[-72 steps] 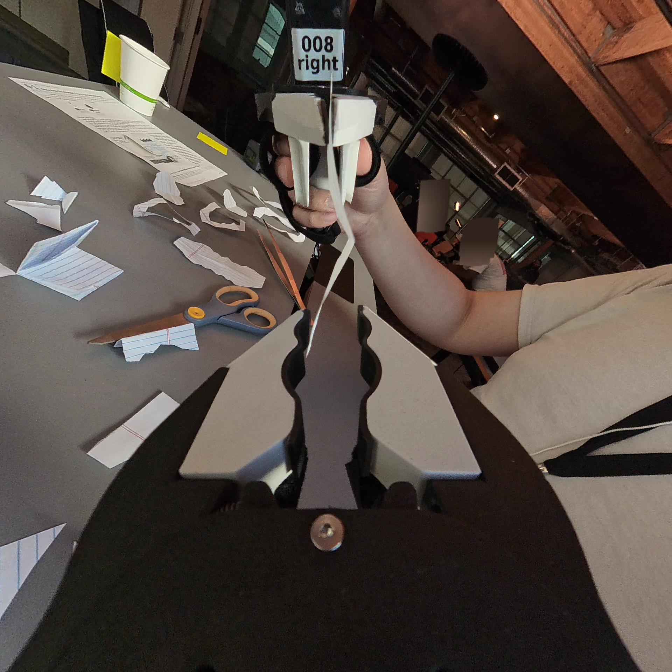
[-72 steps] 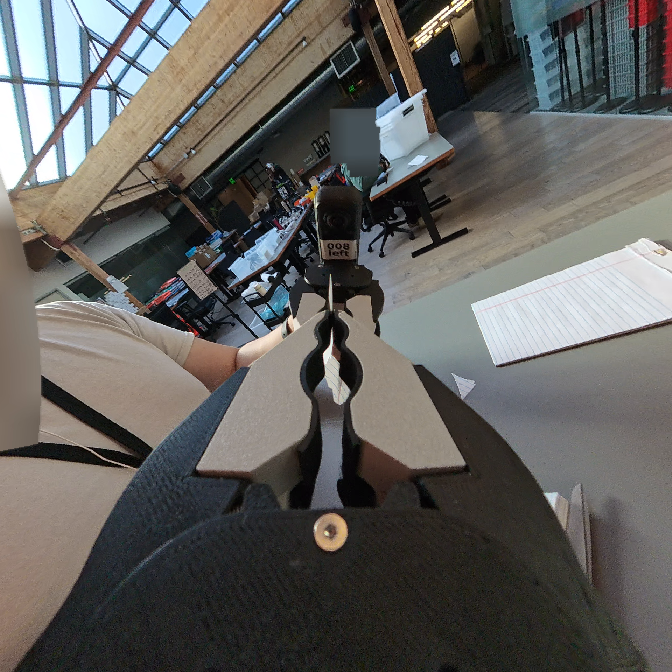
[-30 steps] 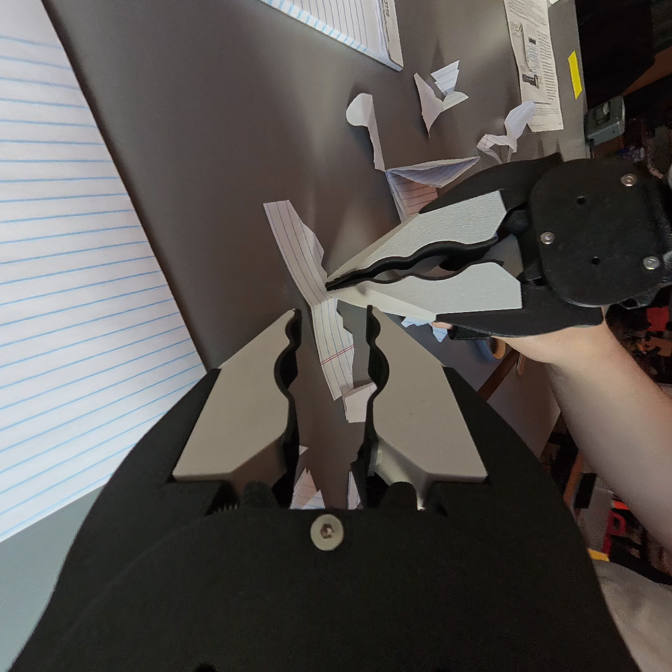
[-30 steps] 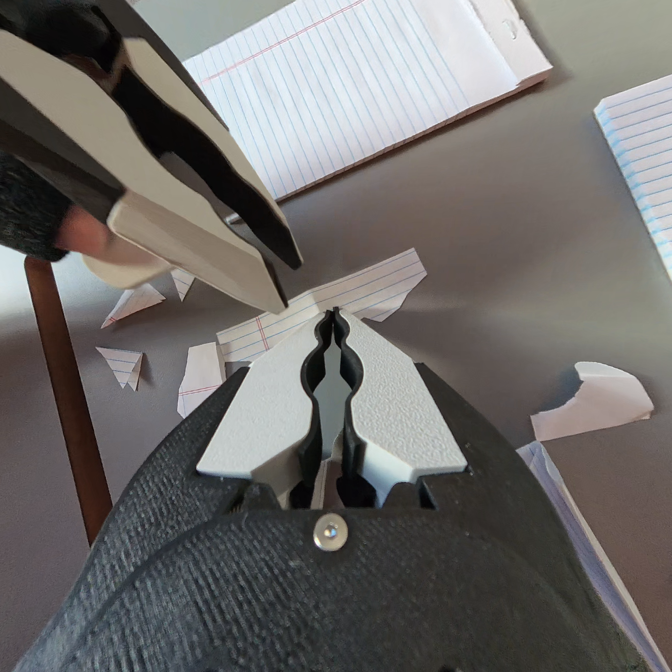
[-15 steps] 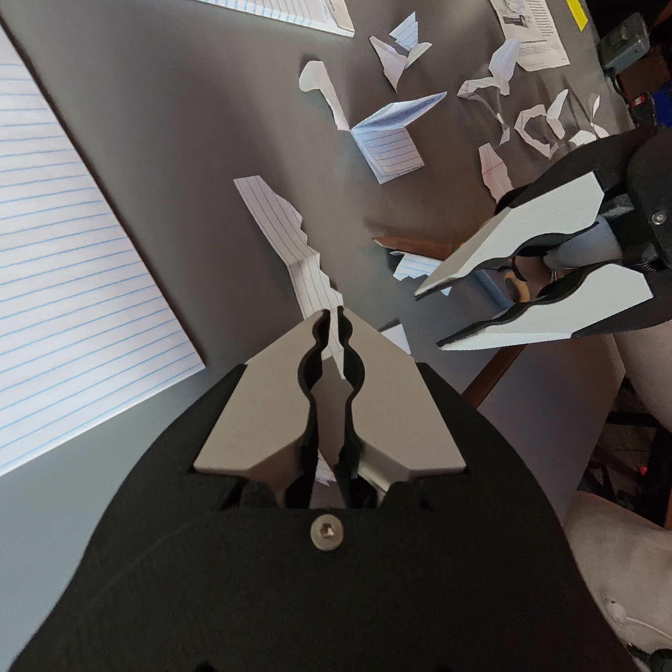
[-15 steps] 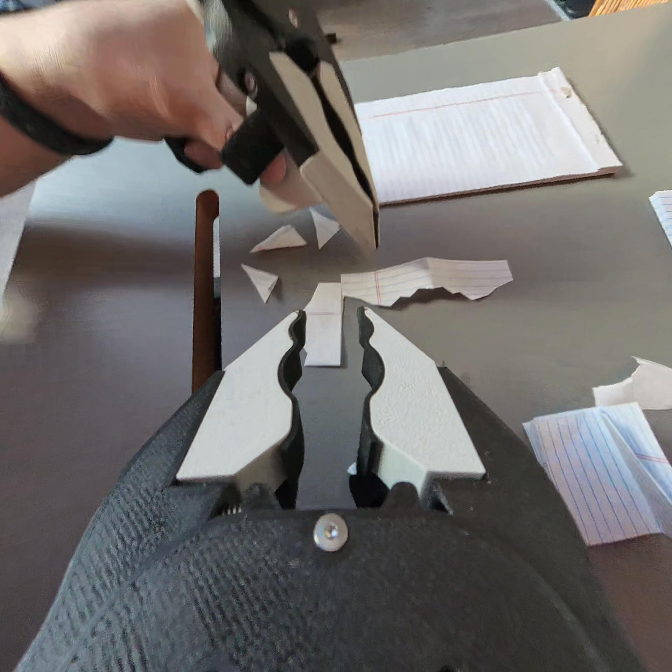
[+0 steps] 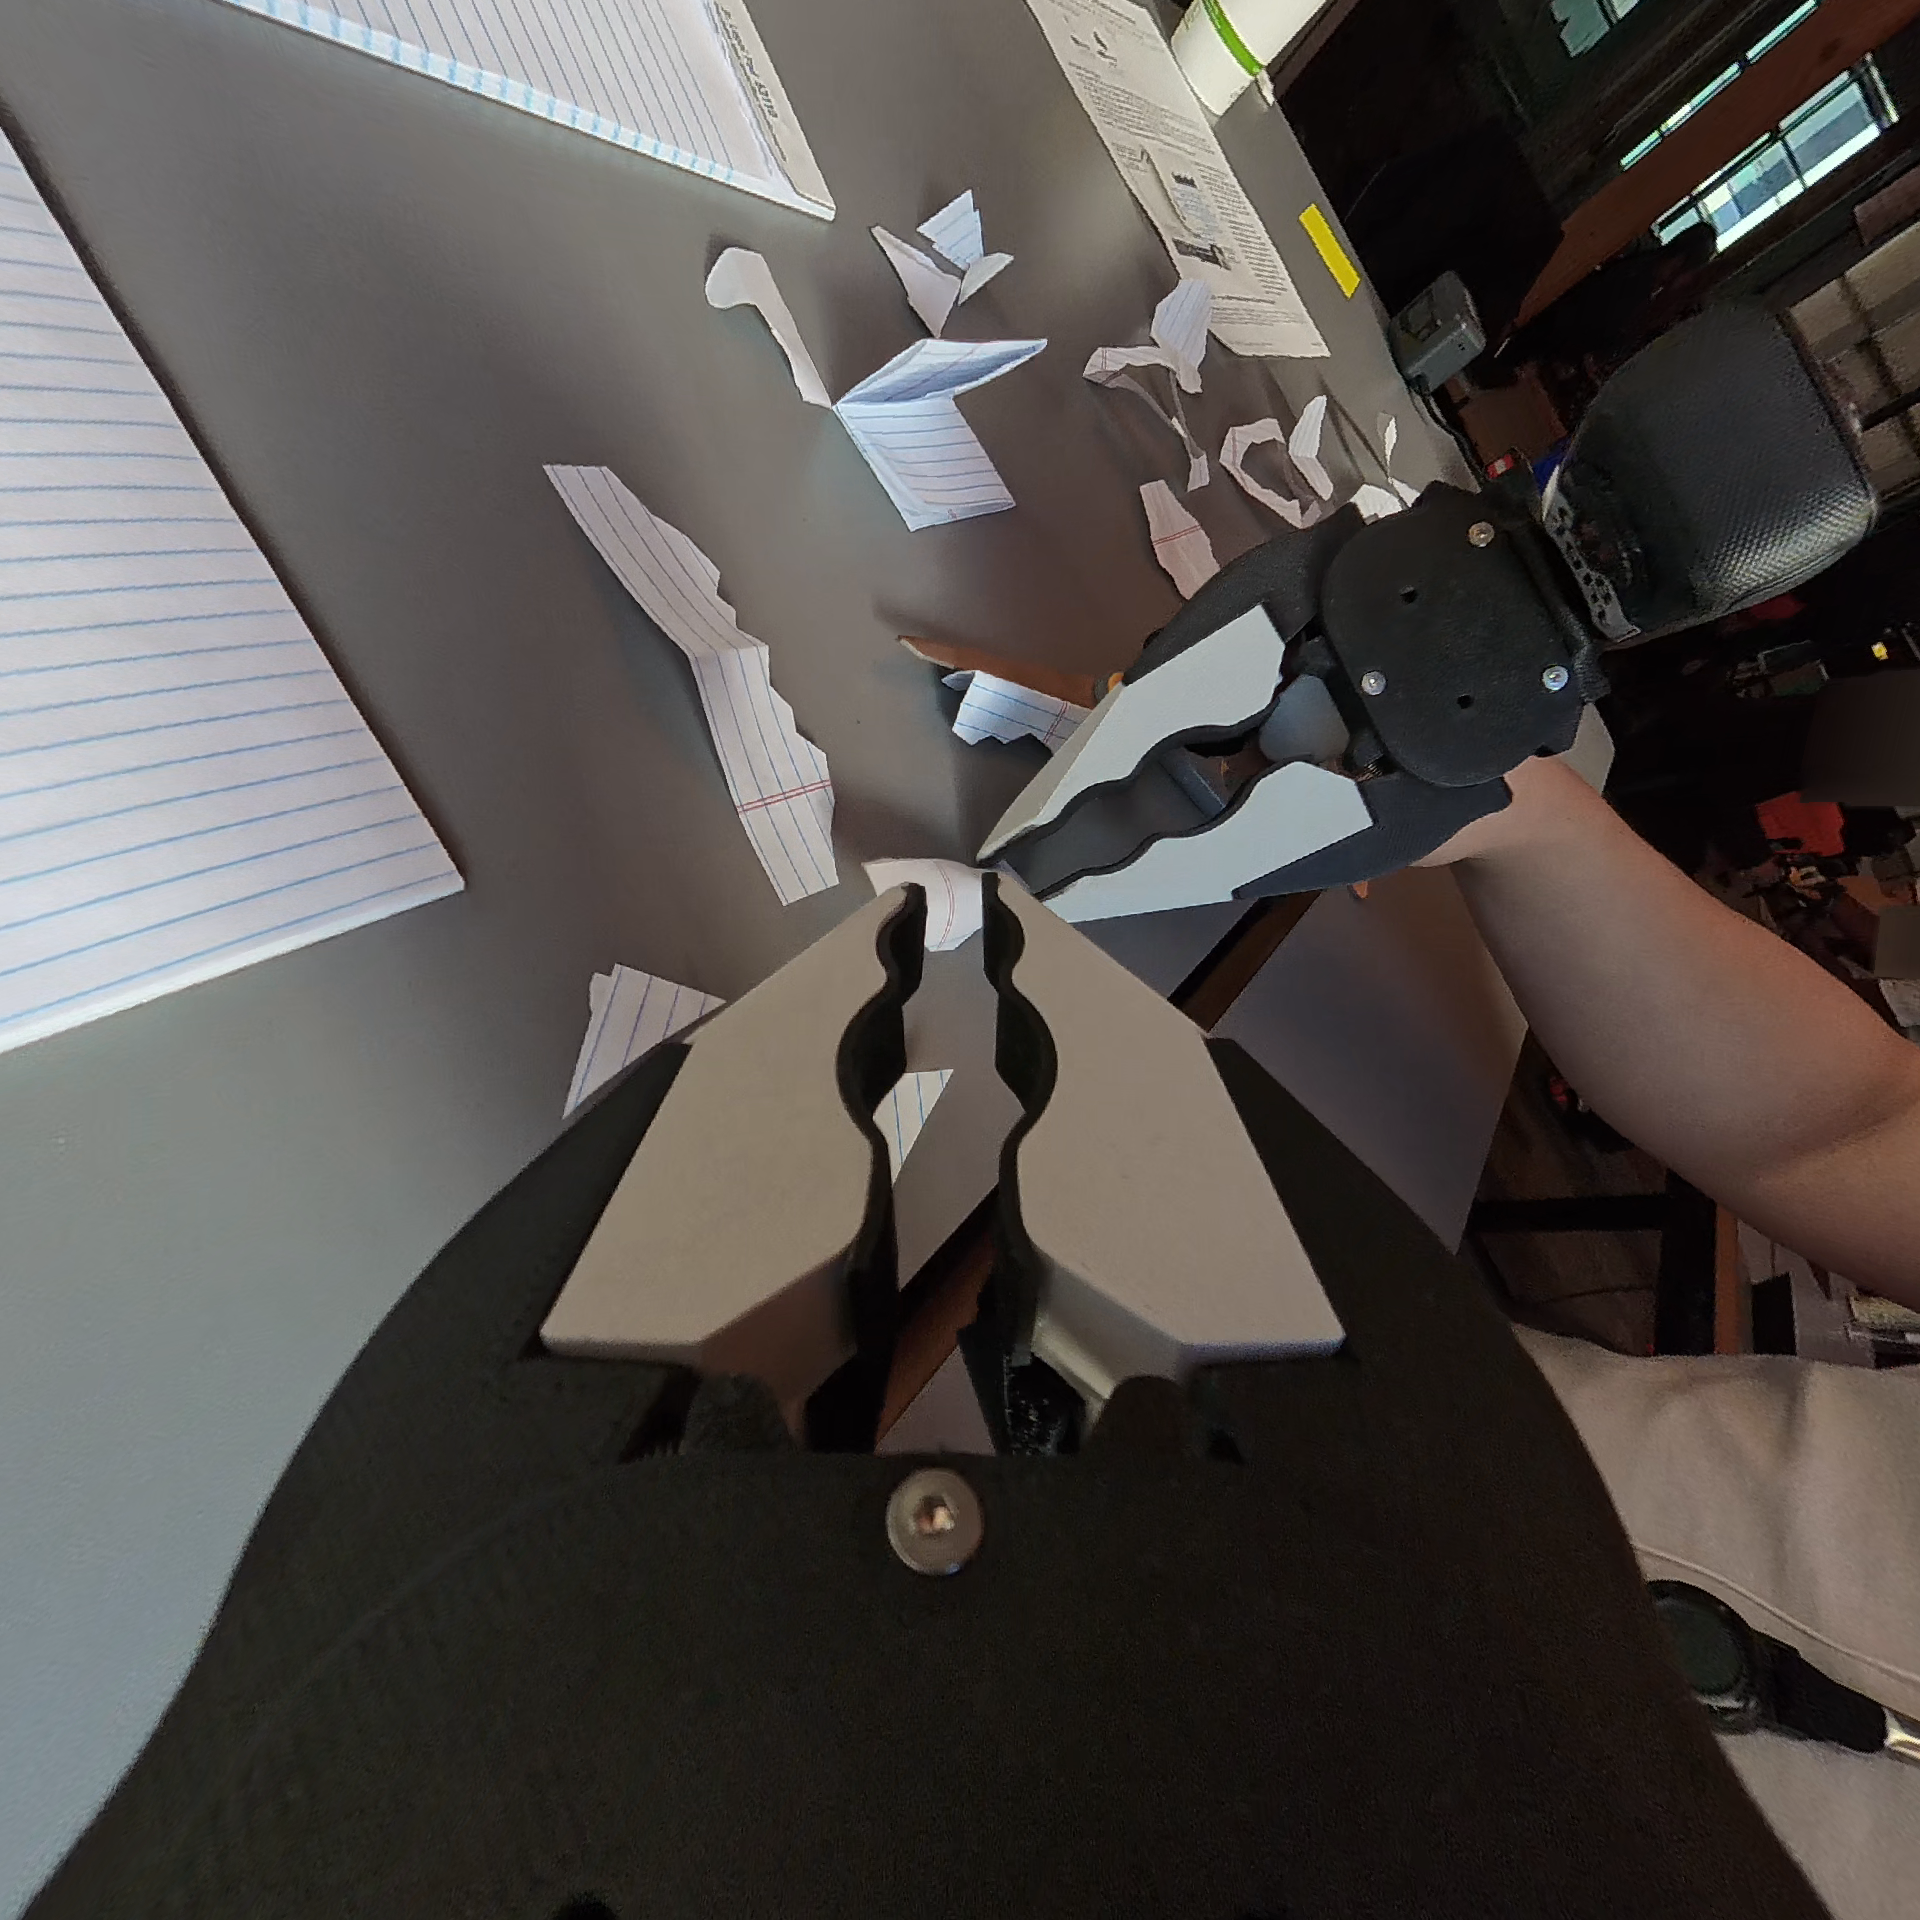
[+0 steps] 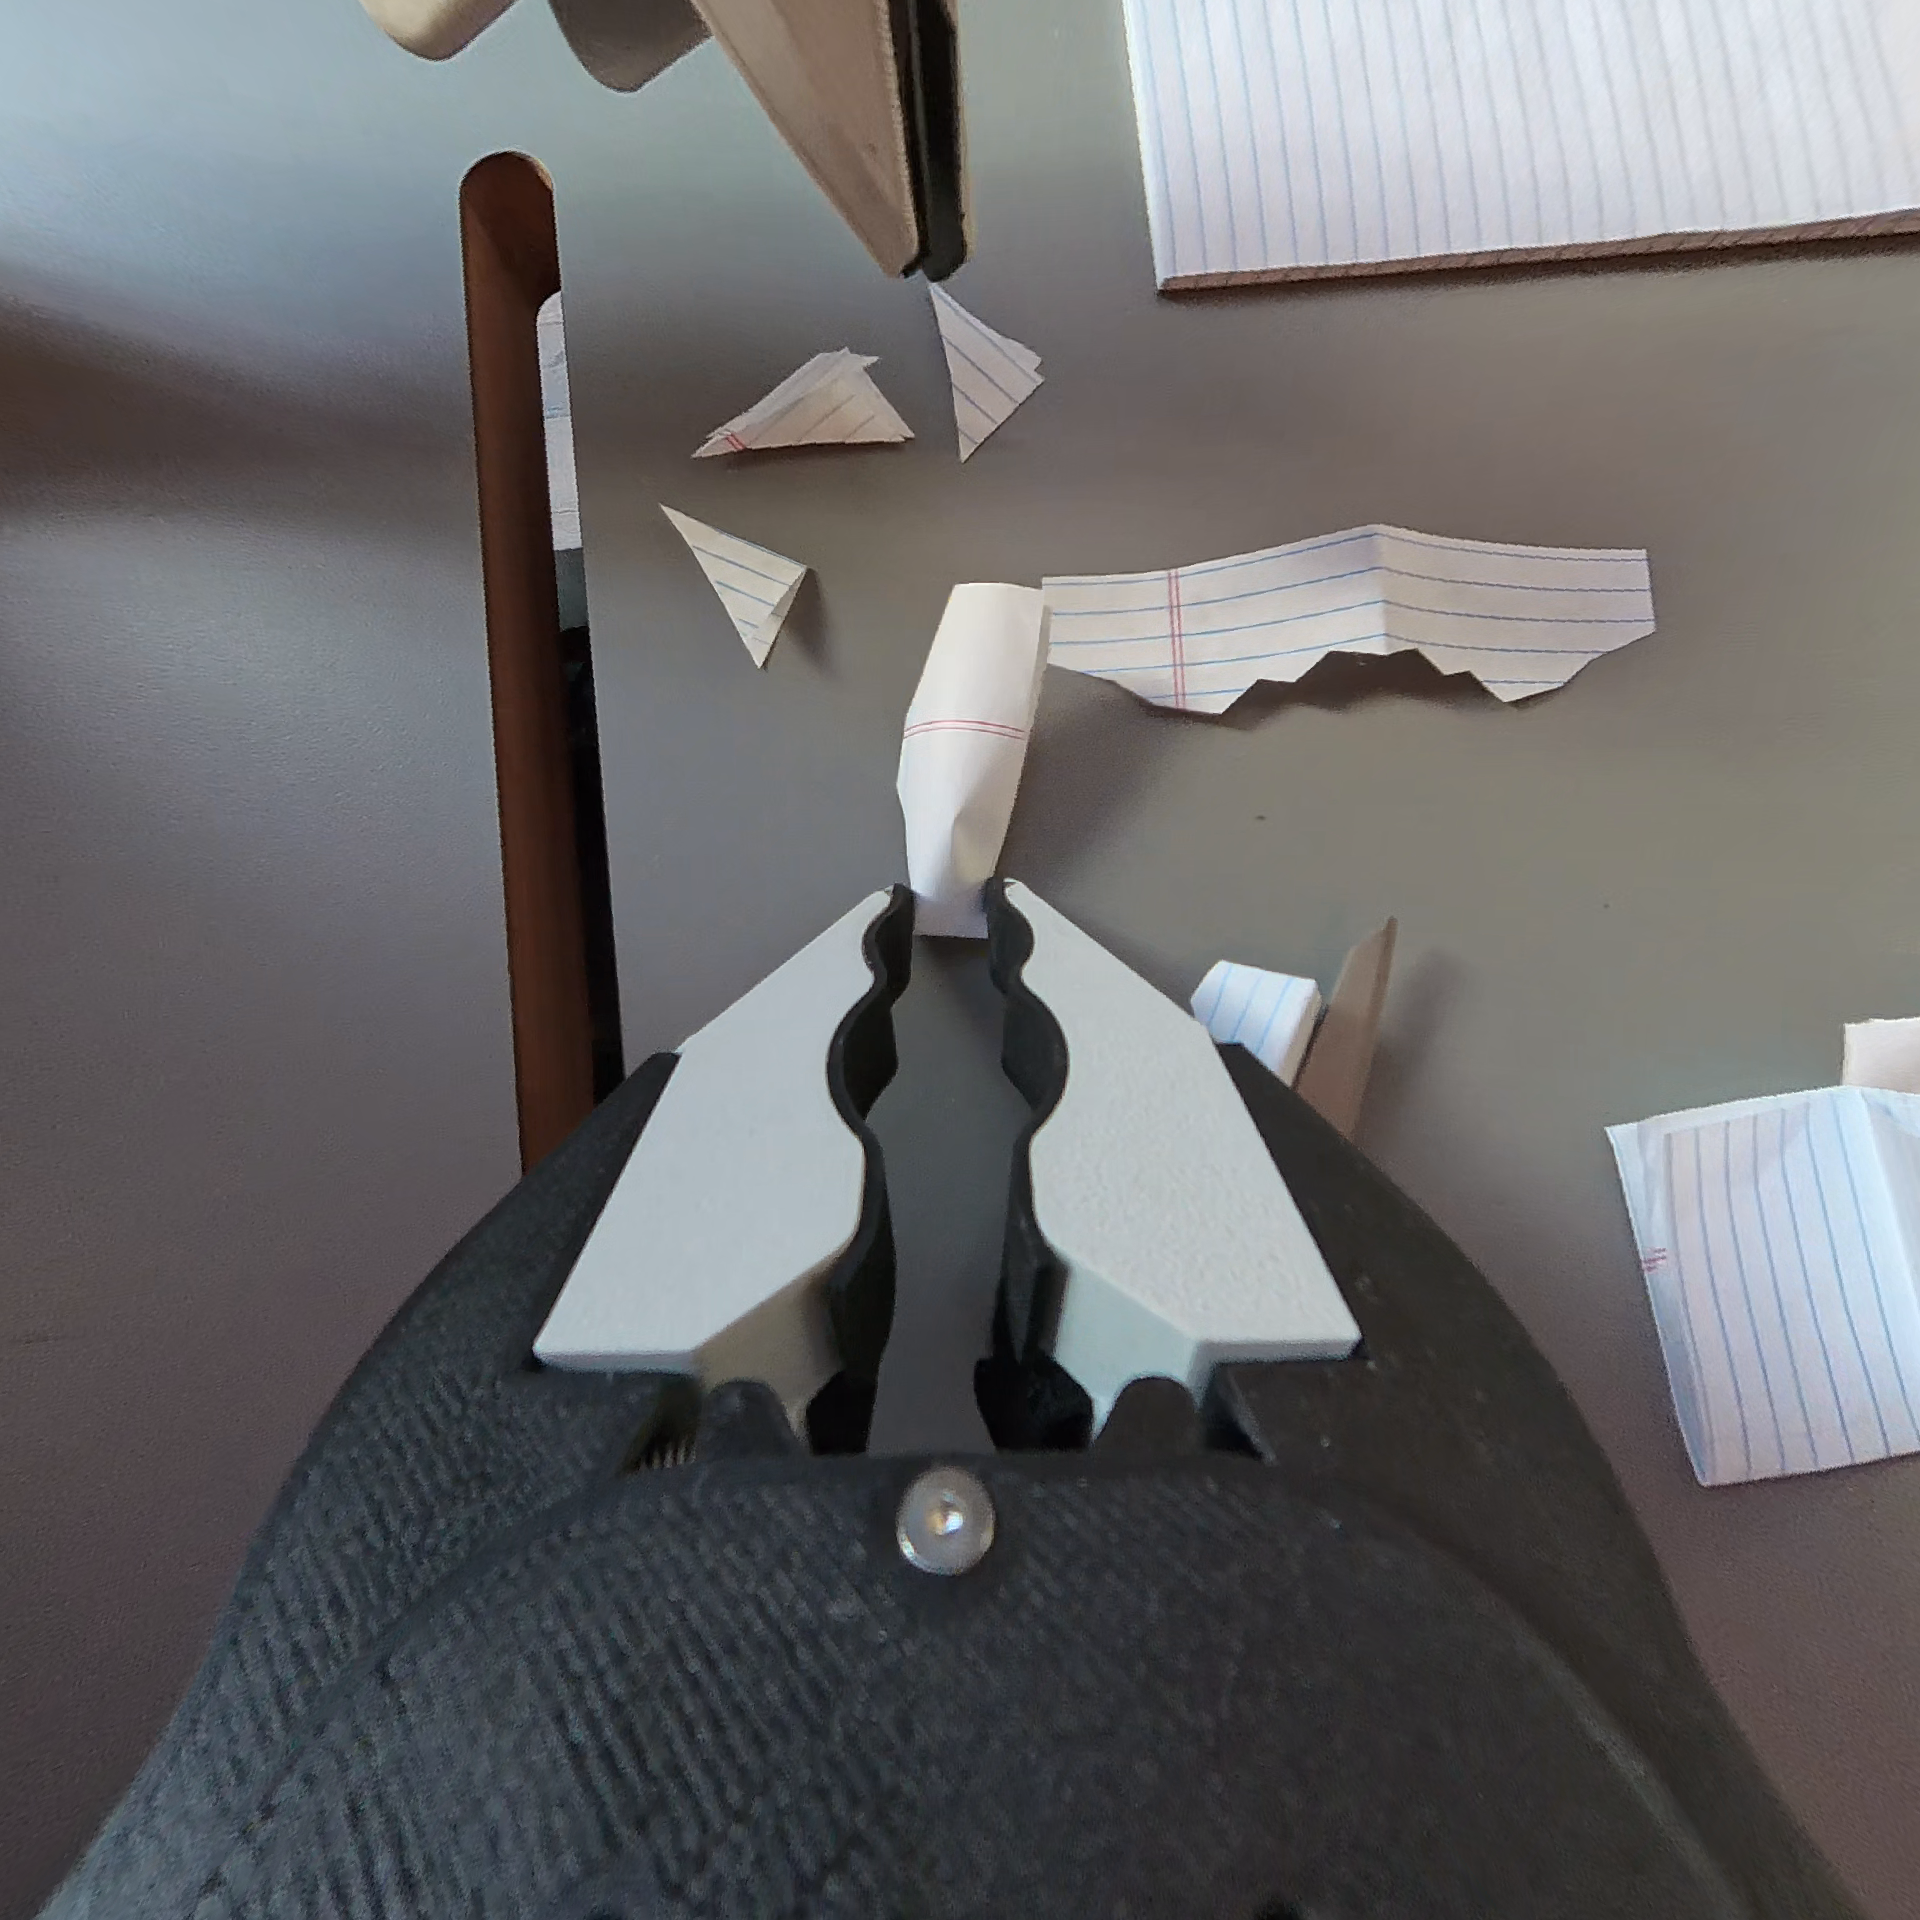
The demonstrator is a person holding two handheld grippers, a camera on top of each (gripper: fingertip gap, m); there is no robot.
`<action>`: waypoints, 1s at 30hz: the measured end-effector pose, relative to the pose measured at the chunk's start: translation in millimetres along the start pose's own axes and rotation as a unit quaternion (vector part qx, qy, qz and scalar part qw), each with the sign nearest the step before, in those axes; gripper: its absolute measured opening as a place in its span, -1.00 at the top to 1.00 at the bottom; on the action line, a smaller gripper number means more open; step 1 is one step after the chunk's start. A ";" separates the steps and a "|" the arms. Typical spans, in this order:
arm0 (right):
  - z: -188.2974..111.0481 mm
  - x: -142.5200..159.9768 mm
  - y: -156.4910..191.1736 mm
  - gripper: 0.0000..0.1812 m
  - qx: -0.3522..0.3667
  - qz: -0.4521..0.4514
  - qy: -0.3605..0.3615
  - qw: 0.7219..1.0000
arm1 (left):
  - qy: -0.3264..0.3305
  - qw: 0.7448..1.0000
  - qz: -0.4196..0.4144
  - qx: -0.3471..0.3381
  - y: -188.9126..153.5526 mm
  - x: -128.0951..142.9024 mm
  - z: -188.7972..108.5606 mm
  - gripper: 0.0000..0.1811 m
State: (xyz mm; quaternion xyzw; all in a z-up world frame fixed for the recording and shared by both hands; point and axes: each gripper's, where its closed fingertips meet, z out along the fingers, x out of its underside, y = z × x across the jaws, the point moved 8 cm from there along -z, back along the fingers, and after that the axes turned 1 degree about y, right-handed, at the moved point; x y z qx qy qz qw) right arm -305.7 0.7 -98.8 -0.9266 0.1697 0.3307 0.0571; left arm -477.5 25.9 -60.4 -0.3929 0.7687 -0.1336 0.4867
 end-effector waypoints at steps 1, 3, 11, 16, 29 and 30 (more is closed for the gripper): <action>-2.7 0.9 2.3 0.85 0.005 -0.003 -0.010 1.000 | -0.001 1.000 -0.003 0.004 0.5 2.3 -0.7 0.90; -10.4 2.7 6.5 0.85 0.017 -0.006 -0.032 0.999 | -0.005 1.000 -0.012 0.020 1.5 6.7 -1.5 0.87; -55.8 -7.7 31.2 0.85 0.023 0.004 -0.158 0.987 | -0.075 0.978 -0.009 0.196 -33.2 8.4 -0.7 0.63; -72.1 -15.2 42.4 0.85 0.026 -0.004 -0.204 0.979 | -0.062 0.975 0.026 0.212 -53.9 8.1 11.8 0.76; -112.1 -42.2 40.7 0.64 -0.145 0.338 -0.349 0.862 | -0.127 0.771 0.553 -0.290 -110.5 0.1 -9.3 1.00; -111.0 -44.1 38.0 0.63 -0.177 0.361 -0.355 0.844 | -0.129 0.737 0.588 -0.307 -115.9 3.9 -6.2 1.00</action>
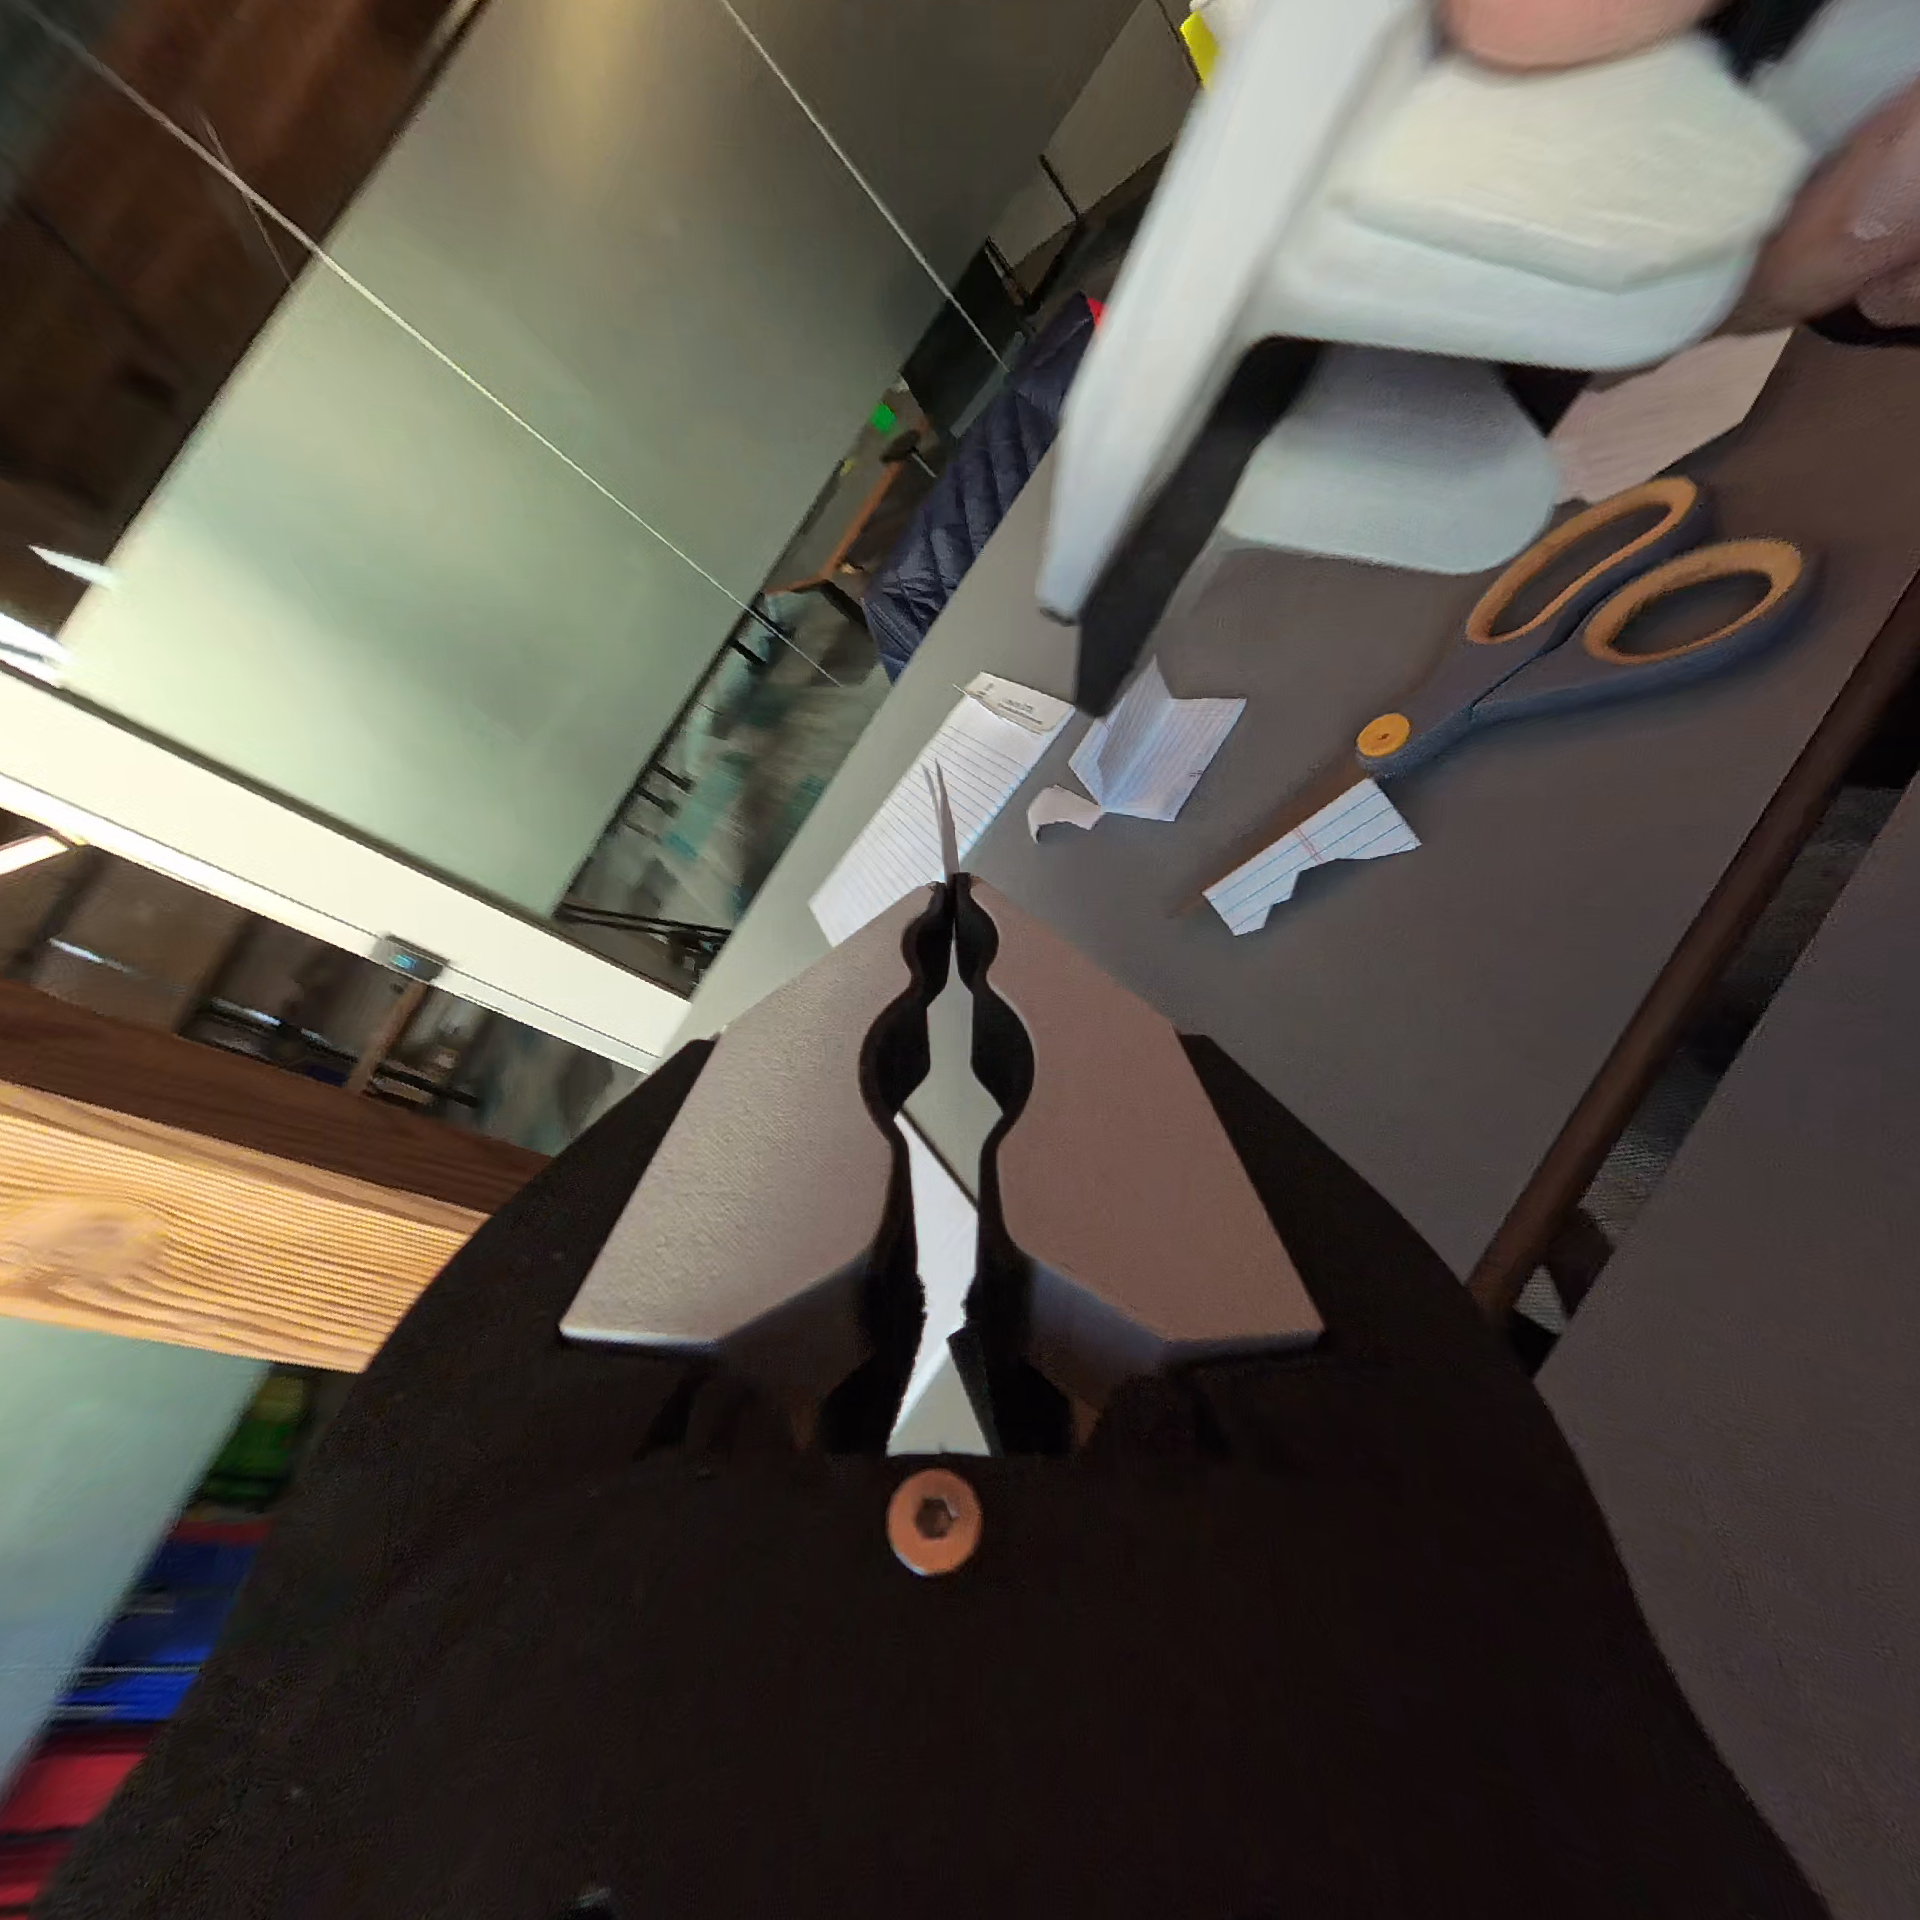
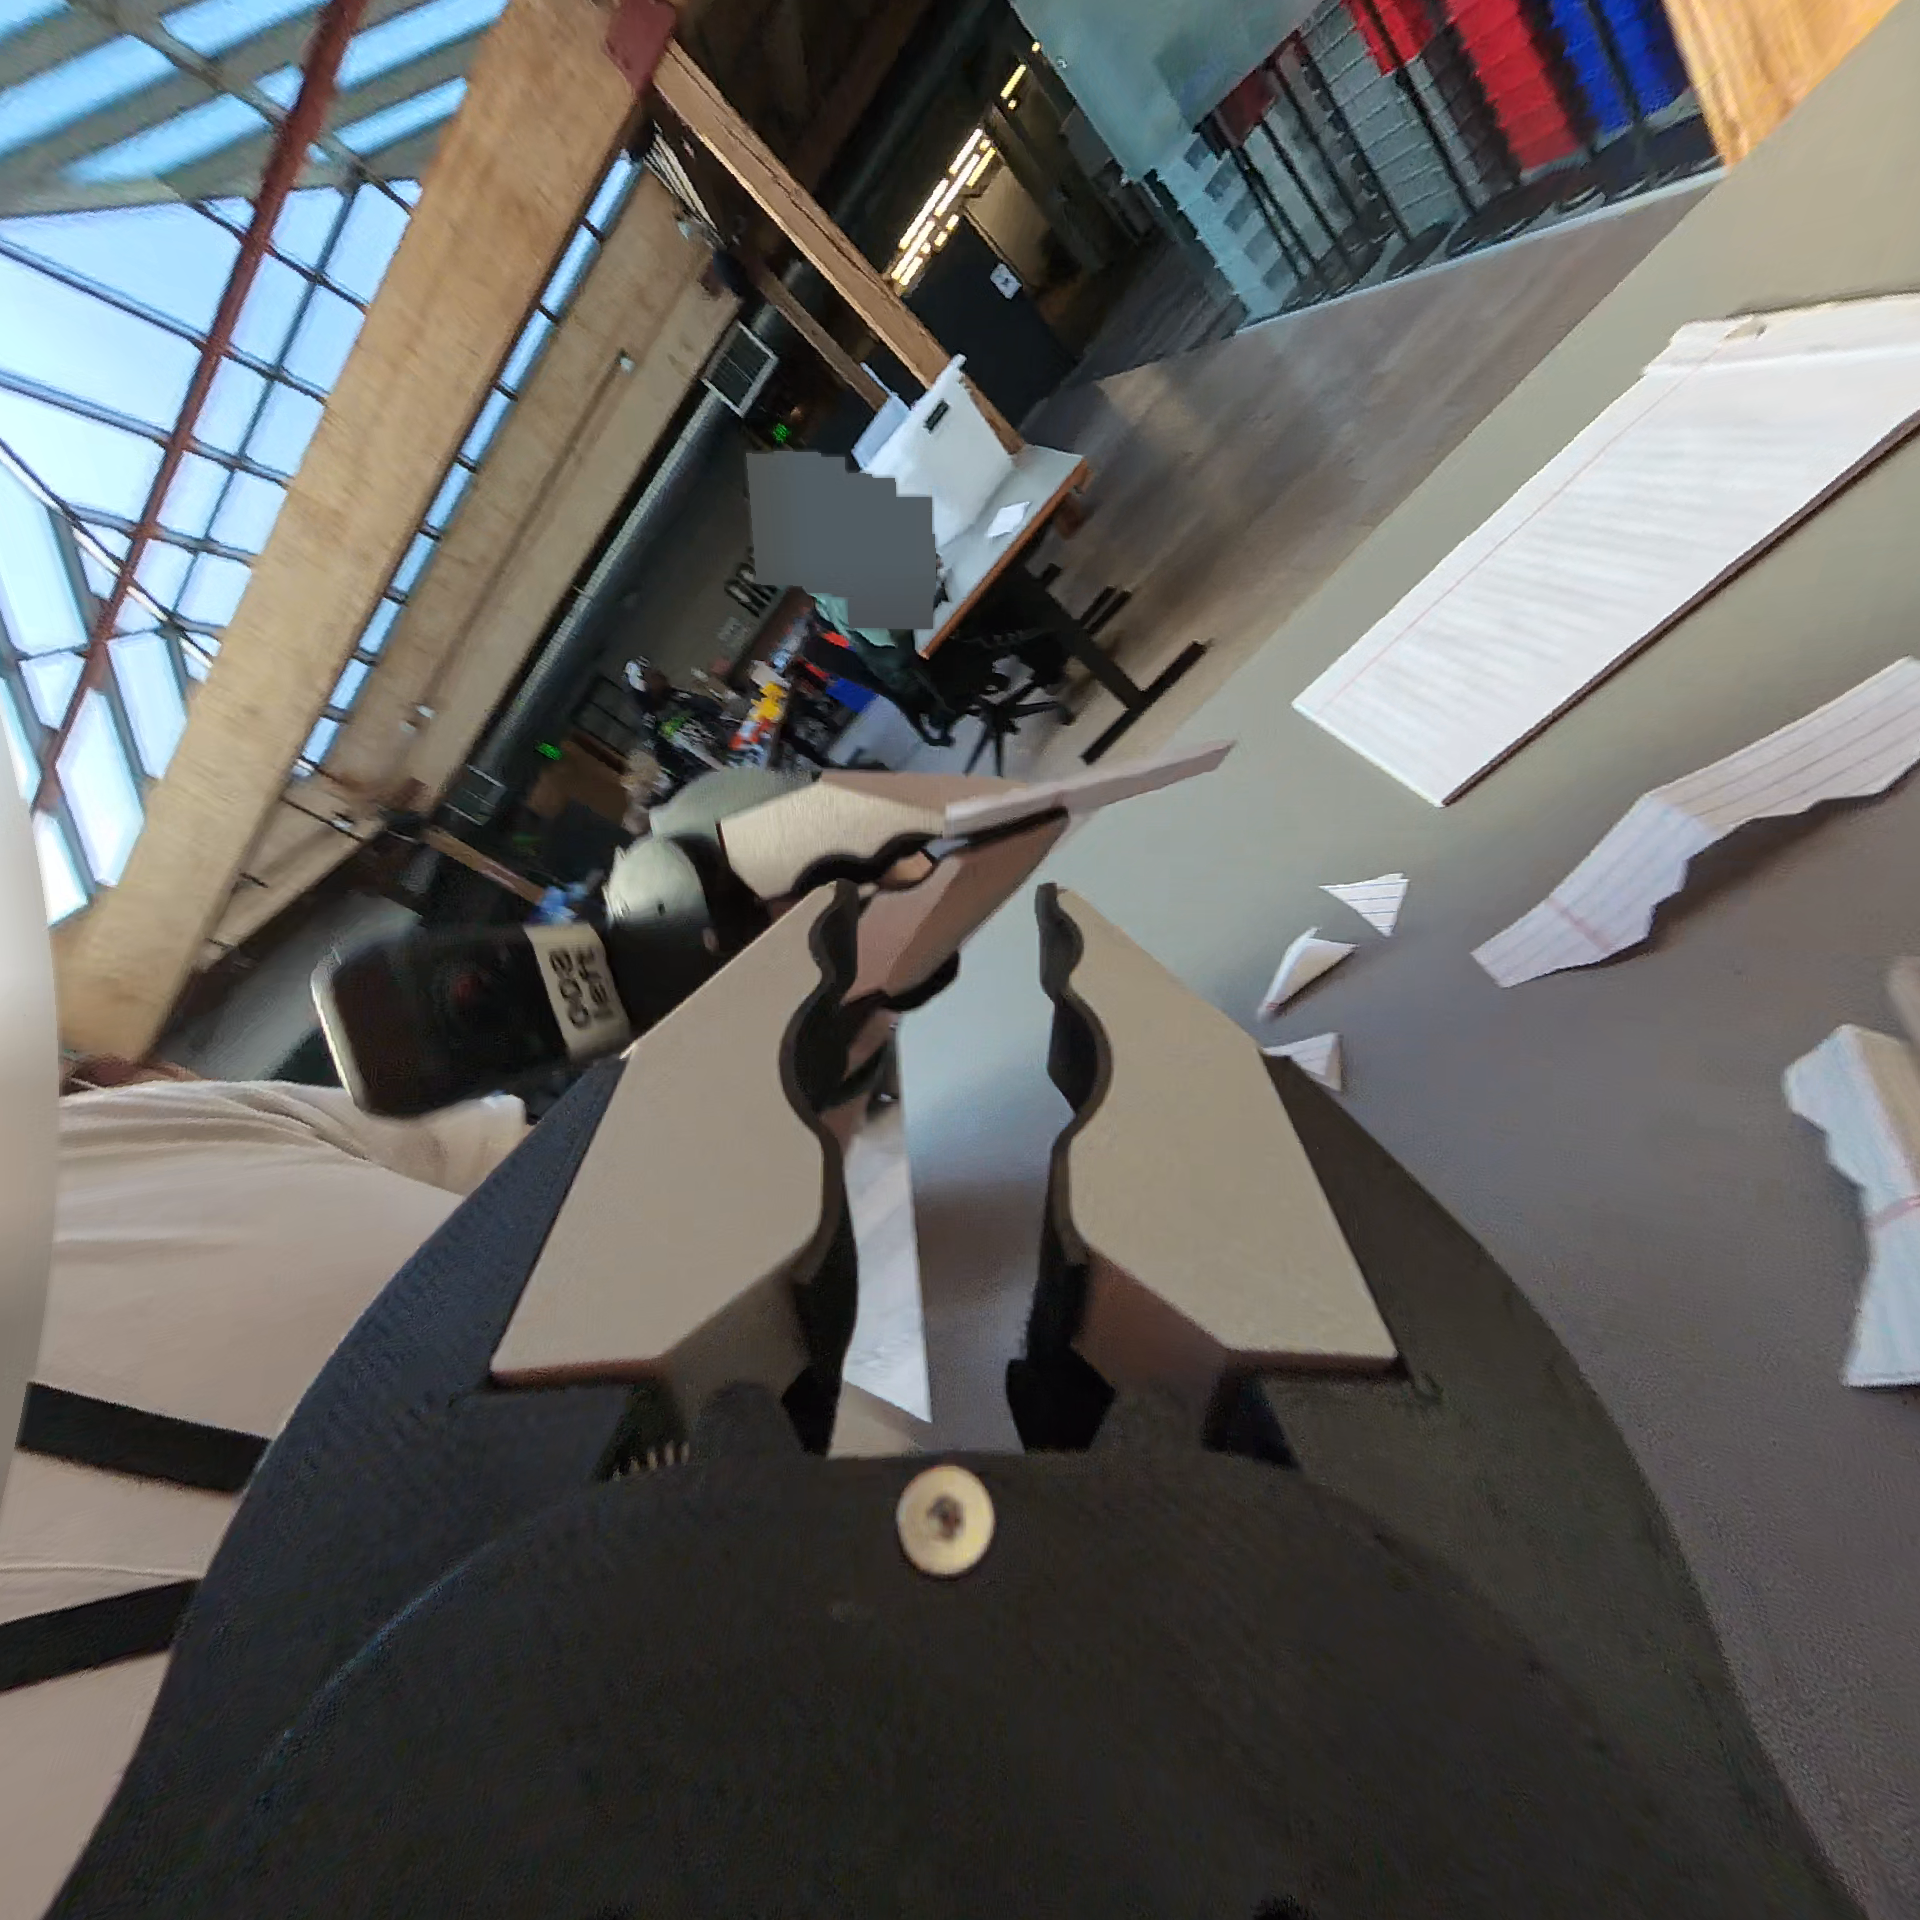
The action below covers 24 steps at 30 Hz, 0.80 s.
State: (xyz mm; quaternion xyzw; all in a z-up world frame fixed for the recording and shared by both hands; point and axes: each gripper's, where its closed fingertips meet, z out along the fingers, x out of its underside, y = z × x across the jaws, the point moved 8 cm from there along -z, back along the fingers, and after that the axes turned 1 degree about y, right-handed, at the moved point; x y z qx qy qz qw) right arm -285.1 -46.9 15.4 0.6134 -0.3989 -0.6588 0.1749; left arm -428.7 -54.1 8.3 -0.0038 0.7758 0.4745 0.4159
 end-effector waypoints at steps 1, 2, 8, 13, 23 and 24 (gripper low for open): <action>0.4 -2.6 -4.5 0.62 -0.016 0.037 -0.009 0.999 | -0.008 0.999 0.044 -0.016 -5.6 -3.1 -1.0 1.00; 0.0 -3.4 -11.1 0.61 -0.023 0.073 -0.010 0.997 | -0.015 0.995 0.088 -0.032 -10.5 -5.0 -1.4 1.00; 9.6 9.9 -35.0 0.70 -0.082 0.189 0.042 0.978 | -0.010 0.974 0.224 -0.022 -28.4 2.3 7.9 1.00; 14.7 13.1 -48.0 1.00 -0.116 0.206 0.047 0.970 | -0.005 0.977 0.212 0.018 -26.4 7.0 13.9 1.00; 15.3 12.0 -61.6 1.00 -0.152 0.221 0.043 0.962 | -0.006 0.979 0.197 0.044 -22.0 8.4 21.5 1.00; 14.6 12.0 -62.2 1.00 -0.152 0.214 0.046 0.964 | -0.008 0.980 0.193 0.046 -22.2 8.3 21.7 1.00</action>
